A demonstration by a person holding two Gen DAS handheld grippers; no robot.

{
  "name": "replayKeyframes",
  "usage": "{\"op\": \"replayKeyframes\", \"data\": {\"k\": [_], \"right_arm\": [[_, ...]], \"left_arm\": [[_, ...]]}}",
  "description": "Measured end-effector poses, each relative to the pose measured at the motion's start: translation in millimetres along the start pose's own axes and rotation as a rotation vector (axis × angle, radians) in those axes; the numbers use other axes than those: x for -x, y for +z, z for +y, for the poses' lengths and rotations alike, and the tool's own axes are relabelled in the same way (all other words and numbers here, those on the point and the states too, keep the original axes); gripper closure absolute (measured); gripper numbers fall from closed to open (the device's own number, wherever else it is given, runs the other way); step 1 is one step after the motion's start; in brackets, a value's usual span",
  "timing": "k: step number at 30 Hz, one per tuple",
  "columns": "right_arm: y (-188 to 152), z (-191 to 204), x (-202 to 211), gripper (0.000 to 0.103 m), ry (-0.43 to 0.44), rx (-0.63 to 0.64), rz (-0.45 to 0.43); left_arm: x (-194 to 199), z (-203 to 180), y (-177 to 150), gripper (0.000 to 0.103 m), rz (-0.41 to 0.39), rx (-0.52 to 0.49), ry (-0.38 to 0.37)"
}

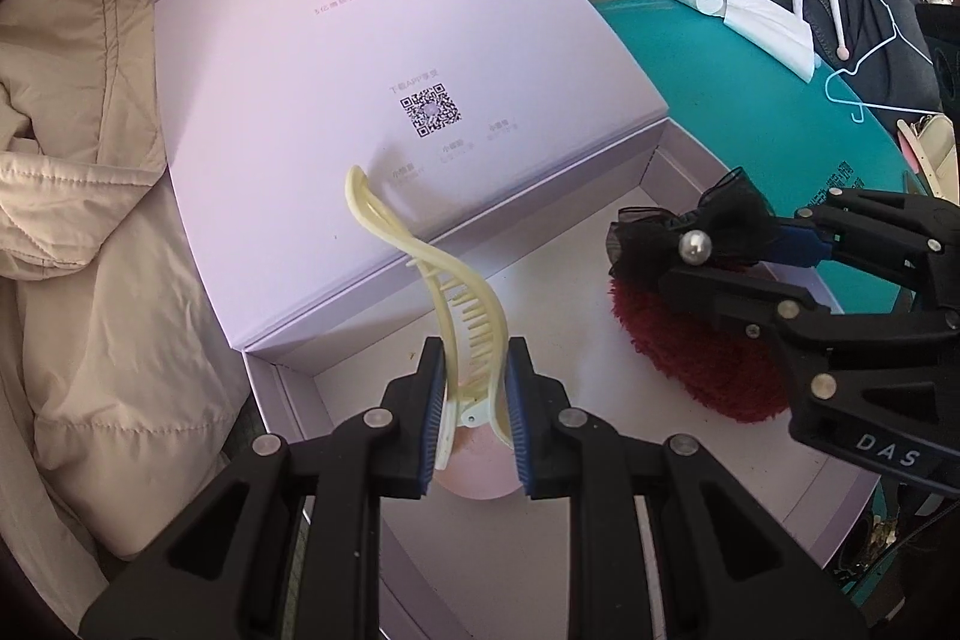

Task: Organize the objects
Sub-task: 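Carry the bow clip and claw clip into the white box with both grippers, then open both grippers to drop the bow clip and claw clip in the box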

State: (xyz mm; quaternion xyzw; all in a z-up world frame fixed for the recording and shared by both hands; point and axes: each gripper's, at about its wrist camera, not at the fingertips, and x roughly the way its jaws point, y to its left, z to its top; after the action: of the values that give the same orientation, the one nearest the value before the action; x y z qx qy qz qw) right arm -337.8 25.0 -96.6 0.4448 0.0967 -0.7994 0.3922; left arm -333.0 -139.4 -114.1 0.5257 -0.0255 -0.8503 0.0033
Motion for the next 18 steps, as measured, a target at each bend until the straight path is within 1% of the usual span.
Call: {"op": "replayKeyframes", "data": {"k": [2,6,8,10,11,12,14,17,18], "right_arm": [[0,0,-2,0.070,-0.002,0.001,-0.001],[0,2,-3,0.070,-0.012,0.015,-0.001],[-1,2,-3,0.069,-0.019,0.022,0.000],[0,3,-4,0.065,-0.027,0.025,0.003],[0,3,-4,0.058,-0.033,0.026,0.007],[0,3,-4,0.055,-0.040,0.025,0.012],[0,3,-3,0.054,-0.049,0.024,0.015],[1,3,-1,0.048,-0.064,0.023,0.018],[2,3,1,0.048,-0.066,0.023,0.015]], "left_arm": [[-3,-1,1,0.084,0.007,0.001,0.003],[-17,0,1,0.084,0.044,0.020,0.002],[-18,0,2,0.084,0.042,0.027,0.006],[-19,-1,3,0.084,0.042,0.029,0.008],[-19,-2,3,0.084,0.043,0.028,0.007],[-20,-4,3,0.084,0.043,0.026,0.007],[-19,-6,3,0.084,0.045,0.020,0.010],[-16,-13,4,0.083,0.035,0.010,0.022],[-14,-15,5,0.082,0.031,0.007,0.026]]}}
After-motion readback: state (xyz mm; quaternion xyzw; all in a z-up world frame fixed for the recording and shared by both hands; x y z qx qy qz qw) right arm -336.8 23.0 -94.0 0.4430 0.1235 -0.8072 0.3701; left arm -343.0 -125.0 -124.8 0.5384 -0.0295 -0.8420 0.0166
